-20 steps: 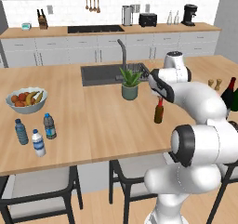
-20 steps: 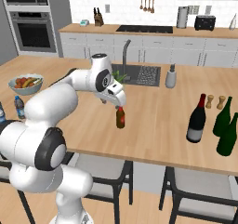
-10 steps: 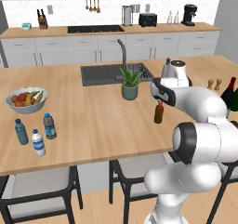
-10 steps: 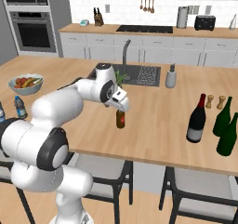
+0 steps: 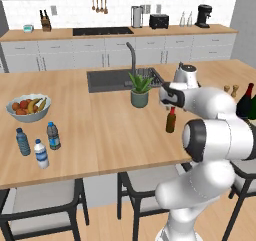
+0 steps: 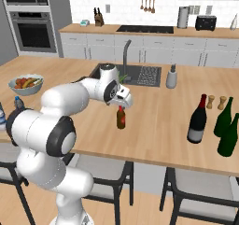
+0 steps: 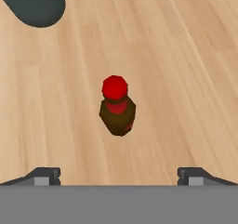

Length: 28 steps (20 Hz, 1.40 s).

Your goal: Move the plastic bottles in the middle to the plastics group, and the glass bottles in the middle to the glass group.

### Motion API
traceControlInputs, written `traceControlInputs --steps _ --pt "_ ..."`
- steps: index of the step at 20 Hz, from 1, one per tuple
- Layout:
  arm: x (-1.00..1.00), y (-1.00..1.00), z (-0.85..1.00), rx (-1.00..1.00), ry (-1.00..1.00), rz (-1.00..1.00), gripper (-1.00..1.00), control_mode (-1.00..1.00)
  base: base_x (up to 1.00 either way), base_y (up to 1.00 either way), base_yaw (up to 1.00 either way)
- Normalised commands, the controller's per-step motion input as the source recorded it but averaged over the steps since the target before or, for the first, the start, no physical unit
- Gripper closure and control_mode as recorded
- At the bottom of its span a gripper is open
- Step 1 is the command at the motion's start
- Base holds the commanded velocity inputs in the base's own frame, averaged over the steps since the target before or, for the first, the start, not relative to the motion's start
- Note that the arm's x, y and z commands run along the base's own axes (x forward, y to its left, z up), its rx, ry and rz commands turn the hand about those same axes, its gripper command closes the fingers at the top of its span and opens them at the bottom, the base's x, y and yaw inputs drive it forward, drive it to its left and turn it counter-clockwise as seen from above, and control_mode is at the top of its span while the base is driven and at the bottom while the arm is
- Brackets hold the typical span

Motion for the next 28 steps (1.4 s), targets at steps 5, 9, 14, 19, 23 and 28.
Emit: traceControlInputs --steps 5,9,14,19,23,28 --pt "0.31 -0.07 -0.18 0.0 0.01 0.13 -1.0 -1.0 0.0 0.0 0.0" --pt "0.08 -0.1 -0.2 -0.04 0.06 0.02 -1.0 -1.0 0.0 0.0 0.0" --pt "0.01 -0.04 -0.21 -0.02 0.03 0.01 -1.0 -1.0 0.0 0.0 0.0" --pt "0.0 0.0 -0.12 0.0 0.0 0.02 -1.0 -1.0 0.0 0.0 0.0" --pt "0.0 0.0 -0.2 0.0 -0.03 0.02 -1.0 -1.0 0.0 0.0 0.0" --pt "0.03 0.0 -0.07 0.0 -0.04 0.04 -1.0 -1.0 0.0 0.0 0.0"
